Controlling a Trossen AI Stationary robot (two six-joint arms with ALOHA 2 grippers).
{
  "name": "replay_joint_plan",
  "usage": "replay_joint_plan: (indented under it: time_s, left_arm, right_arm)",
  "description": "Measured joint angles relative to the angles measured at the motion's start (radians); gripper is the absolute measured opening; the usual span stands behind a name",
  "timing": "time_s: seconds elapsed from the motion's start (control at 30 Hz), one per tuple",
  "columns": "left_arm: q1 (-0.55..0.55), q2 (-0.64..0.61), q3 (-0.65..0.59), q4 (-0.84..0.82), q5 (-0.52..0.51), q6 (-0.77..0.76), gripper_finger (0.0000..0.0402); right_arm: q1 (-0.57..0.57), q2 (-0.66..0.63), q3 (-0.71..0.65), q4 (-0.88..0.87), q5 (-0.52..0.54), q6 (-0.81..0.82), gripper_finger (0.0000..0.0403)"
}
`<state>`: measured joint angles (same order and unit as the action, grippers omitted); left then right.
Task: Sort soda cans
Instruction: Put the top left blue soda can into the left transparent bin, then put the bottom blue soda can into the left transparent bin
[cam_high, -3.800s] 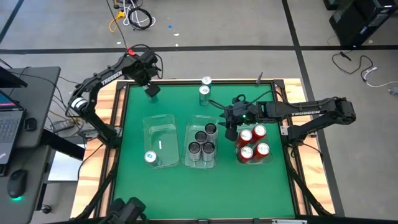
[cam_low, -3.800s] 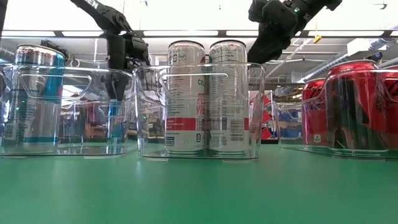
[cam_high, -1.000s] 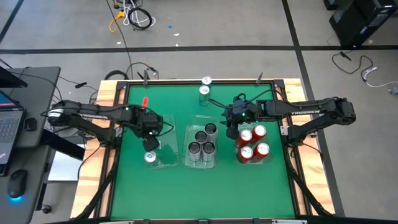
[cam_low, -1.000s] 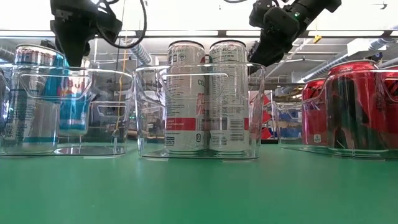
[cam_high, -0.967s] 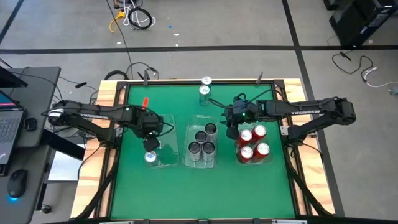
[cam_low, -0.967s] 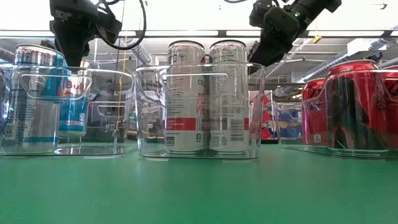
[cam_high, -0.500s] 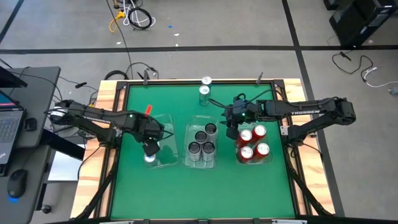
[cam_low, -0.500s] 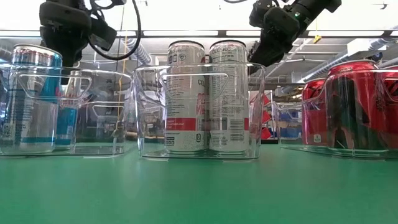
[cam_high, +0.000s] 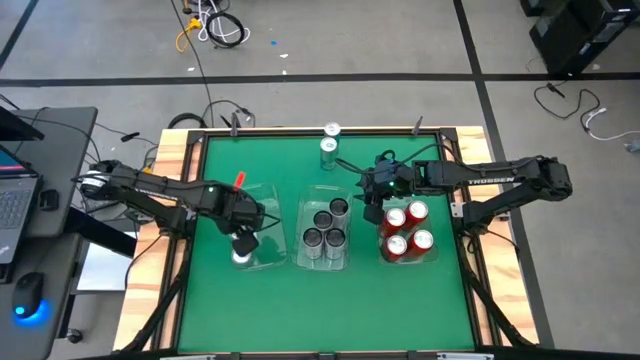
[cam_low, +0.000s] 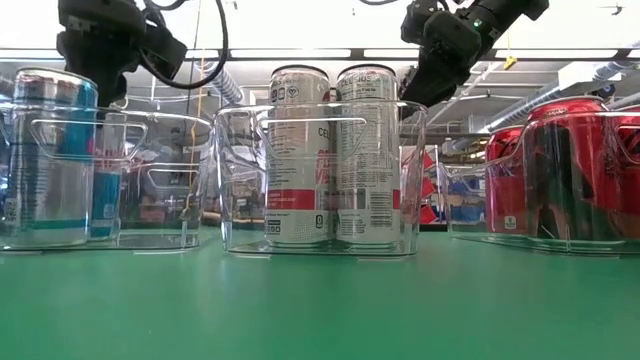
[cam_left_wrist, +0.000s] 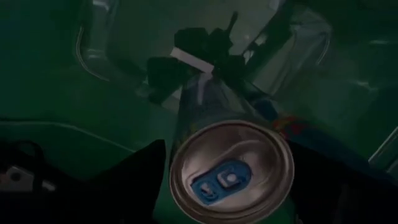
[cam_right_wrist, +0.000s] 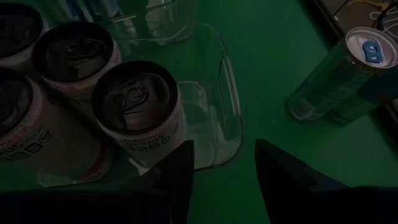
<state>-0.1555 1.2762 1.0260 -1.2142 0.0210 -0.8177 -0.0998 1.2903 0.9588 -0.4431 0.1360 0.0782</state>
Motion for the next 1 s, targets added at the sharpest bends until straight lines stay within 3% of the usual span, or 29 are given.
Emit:
replay_joint_plan:
  time_s: [0.23, 0.53, 0.7, 0.83, 1.0]
  left_arm:
    - [-0.004, 0.0, 0.007, -0.02, 0.003, 0.004, 0.0316]
    - [-0.004, 0.0, 0.104, -0.097, -0.037, 0.085, 0.0318]
    - [-0.004, -0.011, 0.152, -0.14, -0.183, 0.163, 0.0312]
    - [0.006, -0.047, 0.154, -0.068, -0.287, 0.233, 0.0291]
    - [0.021, -0.104, 0.154, 0.137, -0.298, 0.391, 0.0239]
  right_arm:
    - [0.0, 0.0, 0.0, 0.002, 0.0, -0.003, 0.0156]
    - [-0.011, 0.0, 0.0, 0.096, 0.0, -0.022, 0.0156]
    - [-0.05, 0.0, 0.0, 0.184, 0.084, -0.002, 0.0156]
    - [-0.095, 0.001, 0.0, 0.263, 0.087, -0.002, 0.0159]
    - [-0.14, 0.05, 0.0, 0.376, 0.072, -0.051, 0.0172]
